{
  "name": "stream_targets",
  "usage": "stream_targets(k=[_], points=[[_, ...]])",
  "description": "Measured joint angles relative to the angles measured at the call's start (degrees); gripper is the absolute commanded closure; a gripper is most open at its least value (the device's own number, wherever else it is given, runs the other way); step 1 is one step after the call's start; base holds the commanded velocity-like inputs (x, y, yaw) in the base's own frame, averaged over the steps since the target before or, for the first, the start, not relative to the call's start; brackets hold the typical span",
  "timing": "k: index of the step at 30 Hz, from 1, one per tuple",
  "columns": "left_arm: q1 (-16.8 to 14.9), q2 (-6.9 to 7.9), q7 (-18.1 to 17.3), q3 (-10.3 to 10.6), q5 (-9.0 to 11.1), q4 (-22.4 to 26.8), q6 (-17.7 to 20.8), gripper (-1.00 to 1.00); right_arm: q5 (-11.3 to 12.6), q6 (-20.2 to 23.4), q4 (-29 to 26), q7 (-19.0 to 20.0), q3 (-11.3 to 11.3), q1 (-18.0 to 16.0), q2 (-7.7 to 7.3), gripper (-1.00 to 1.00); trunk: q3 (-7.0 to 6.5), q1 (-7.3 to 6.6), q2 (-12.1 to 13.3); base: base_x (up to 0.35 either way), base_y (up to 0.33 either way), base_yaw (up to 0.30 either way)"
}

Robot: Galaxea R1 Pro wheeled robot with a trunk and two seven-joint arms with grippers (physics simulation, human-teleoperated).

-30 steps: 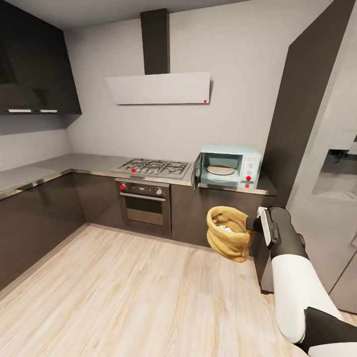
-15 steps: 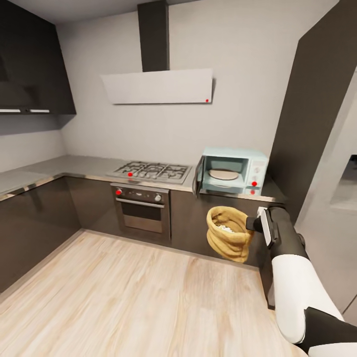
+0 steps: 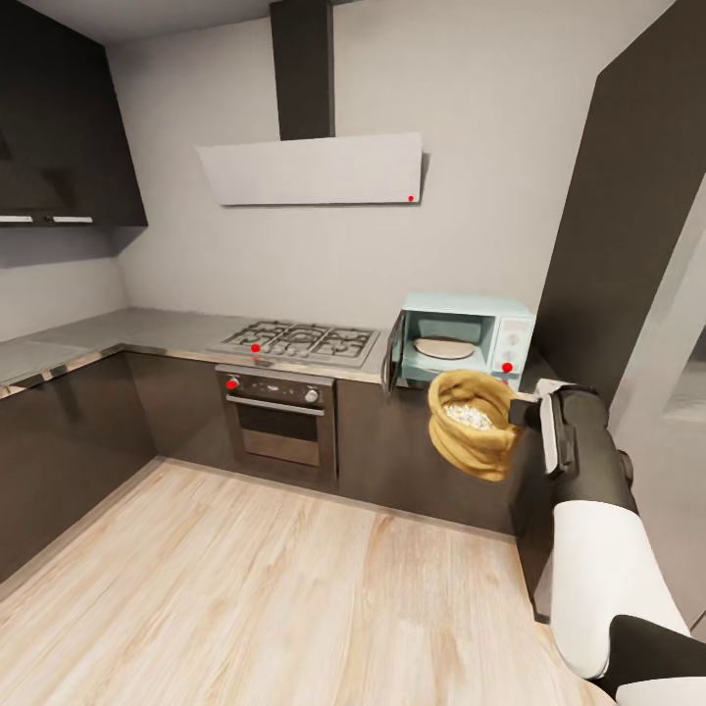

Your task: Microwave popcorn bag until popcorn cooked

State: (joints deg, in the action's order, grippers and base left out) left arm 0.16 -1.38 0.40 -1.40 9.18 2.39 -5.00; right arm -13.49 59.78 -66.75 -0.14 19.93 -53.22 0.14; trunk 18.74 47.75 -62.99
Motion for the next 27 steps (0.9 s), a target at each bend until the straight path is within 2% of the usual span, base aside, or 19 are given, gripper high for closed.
stream_targets(k=[3, 8, 18, 20, 24, 27], points=[[0.0, 0.07, 0.0, 0.0, 0.0, 0.0, 0.0, -1.00, 0.0, 0.0, -0.3, 0.0, 0.0, 0.0, -0.52, 1.00, 0.00, 0.00, 0.0, 0.000, 0.000, 0.000], [0.0, 0.08, 0.0, 0.0, 0.0, 0.0, 0.0, -1.00, 0.2, 0.0, -0.4, 0.0, -2.5, 0.0, -0.69, 1.00, 0.00, 0.00, 0.0, 0.000, 0.000, 0.000], [0.0, 0.03, 0.0, 0.0, -0.1, 0.0, 0.0, -1.00, 0.2, 0.0, 0.5, 0.0, -2.8, 0.0, -0.67, 1.00, 0.00, 0.00, 0.0, 0.000, 0.000, 0.000], [0.0, 0.04, 0.0, 0.0, -0.1, 0.0, 0.0, -1.00, 0.2, 0.0, 2.2, -0.1, -2.8, -1.6, -0.67, 1.00, 0.00, 0.00, 0.0, 0.000, 0.000, 0.000], [0.0, 0.01, 0.0, 0.0, -0.1, 0.0, 0.0, -1.00, 0.1, 0.0, 10.0, -0.5, -2.6, -7.5, -0.67, 1.00, 0.00, 0.00, 0.0, 0.000, 0.000, 0.000], [0.0, 0.02, 0.0, 0.0, -0.1, 0.0, 0.0, -1.00, -0.1, 0.0, 13.8, -0.6, -2.5, -11.2, -0.72, 1.00, 0.00, 0.00, 0.0, 0.000, 0.000, 0.000]])
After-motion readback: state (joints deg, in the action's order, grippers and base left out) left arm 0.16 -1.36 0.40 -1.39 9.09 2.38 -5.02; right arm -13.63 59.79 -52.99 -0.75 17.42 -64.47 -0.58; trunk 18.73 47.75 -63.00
